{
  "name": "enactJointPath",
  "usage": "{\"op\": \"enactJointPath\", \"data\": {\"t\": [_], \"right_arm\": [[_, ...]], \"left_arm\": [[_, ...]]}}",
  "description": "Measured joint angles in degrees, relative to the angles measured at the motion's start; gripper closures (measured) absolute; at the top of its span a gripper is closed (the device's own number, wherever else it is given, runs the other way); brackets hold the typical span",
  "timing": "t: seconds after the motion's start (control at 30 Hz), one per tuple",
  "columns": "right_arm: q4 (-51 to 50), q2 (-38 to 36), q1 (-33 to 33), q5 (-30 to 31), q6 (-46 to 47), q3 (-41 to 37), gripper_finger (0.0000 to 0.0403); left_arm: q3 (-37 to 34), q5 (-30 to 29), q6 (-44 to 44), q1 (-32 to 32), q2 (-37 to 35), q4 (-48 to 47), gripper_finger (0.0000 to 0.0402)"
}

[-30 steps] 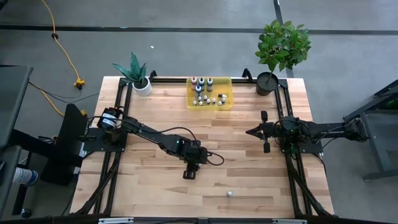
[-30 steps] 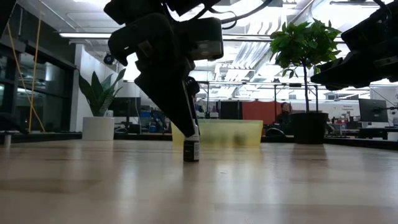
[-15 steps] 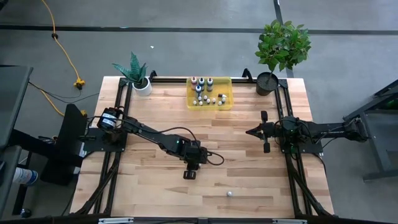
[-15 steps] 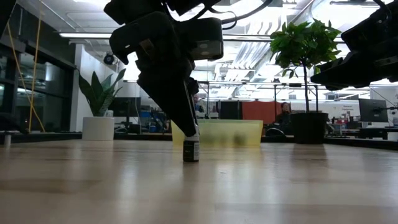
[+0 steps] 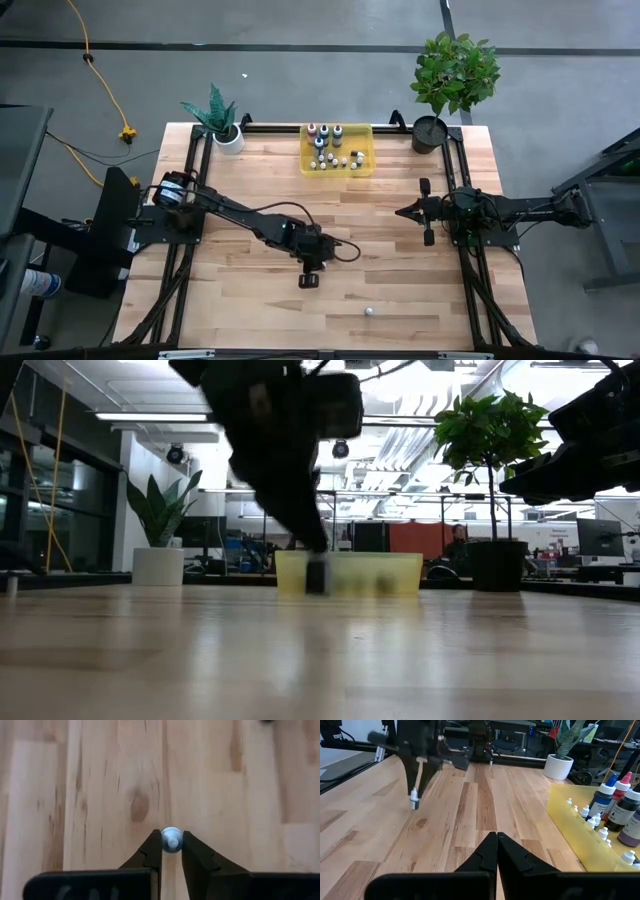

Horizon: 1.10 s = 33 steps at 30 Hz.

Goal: Pick & Place food coloring
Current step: Put the small green food coloring bottle into the yellow bin

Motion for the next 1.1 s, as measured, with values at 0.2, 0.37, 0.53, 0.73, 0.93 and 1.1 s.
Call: {"op": "enactJointPath", "data": {"t": [0.2, 0.37, 0.53, 0.73, 0.93, 1.1], "right_arm": [[0.00, 0.00, 0.00, -0.02, 0.00, 0.00, 0.0402], [0.00, 0.00, -0.01, -0.01, 0.00, 0.00, 0.0402], [0.00, 0.00, -0.01, 0.00, -0.01, 0.00, 0.0402], [0.00, 0.00, -0.01, -0.02, 0.01, 0.00, 0.0402], [0.00, 0.00, 0.00, -0.01, 0.00, 0.00, 0.0402], [0.00, 0.00, 0.01, -0.01, 0.00, 0.00, 0.0402]], "left_arm": [[3.20, -0.56, -5.10, 0.93, -2.88, -2.26, 0.0363], [7.14, -1.95, -13.33, 3.46, -6.11, -6.80, 0.0362], [13.74, -3.64, -17.68, 7.58, -8.38, -17.26, 0.0362], [25.22, -10.47, -14.79, 13.17, -8.51, -30.51, 0.0362], [29.49, -12.72, -13.17, 17.99, -8.53, -30.88, 0.0362], [29.68, -15.35, -13.03, 22.65, -7.53, -27.54, 0.0362]]}}
